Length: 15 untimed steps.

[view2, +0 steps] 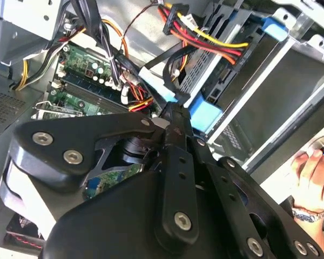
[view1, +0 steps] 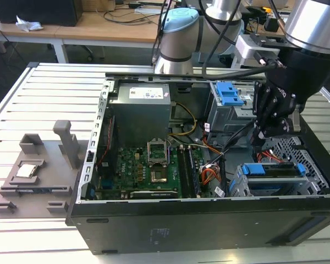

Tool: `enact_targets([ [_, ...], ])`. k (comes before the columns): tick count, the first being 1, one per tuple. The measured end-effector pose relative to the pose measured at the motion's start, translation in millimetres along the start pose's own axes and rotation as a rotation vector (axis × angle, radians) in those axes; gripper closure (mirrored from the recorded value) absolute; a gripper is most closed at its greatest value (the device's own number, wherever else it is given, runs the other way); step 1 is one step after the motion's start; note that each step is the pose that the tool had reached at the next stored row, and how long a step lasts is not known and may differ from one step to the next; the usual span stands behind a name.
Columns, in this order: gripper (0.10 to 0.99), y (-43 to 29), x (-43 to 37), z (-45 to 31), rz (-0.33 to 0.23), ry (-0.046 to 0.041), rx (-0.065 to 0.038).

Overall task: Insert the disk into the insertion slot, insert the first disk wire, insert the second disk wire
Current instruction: 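Insert the second disk wire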

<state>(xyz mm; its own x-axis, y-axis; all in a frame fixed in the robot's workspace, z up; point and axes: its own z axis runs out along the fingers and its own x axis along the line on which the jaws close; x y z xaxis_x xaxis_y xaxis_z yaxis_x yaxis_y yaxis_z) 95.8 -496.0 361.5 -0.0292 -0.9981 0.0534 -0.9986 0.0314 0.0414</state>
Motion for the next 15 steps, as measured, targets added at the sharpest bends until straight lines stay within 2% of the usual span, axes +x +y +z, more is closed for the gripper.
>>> enact_targets([
  [6,0.973,0.0,-1.5,1.3,0.000,0.0001,0.000],
  [7,0.918,0.0,-1.5,1.3,0.000,0.0001,0.000],
  [8,0.918,0.0,-1.5,1.3,0.000,0.0002,0.000],
  [9,0.851,0.0,-1.5,1.3,0.000,0.0002,0.000],
  [10,0.851,0.0,-1.5,1.3,0.000,0.0002,0.000],
  [11,0.784,0.0,-1.7,1.8,0.000,0.0012,0.000],
  [13,0.784,0.0,-4.7,3.3,0.001,0.0160,0.000],
  [15,0.784,0.1,-9.3,4.8,0.001,0.0260,0.001],
])
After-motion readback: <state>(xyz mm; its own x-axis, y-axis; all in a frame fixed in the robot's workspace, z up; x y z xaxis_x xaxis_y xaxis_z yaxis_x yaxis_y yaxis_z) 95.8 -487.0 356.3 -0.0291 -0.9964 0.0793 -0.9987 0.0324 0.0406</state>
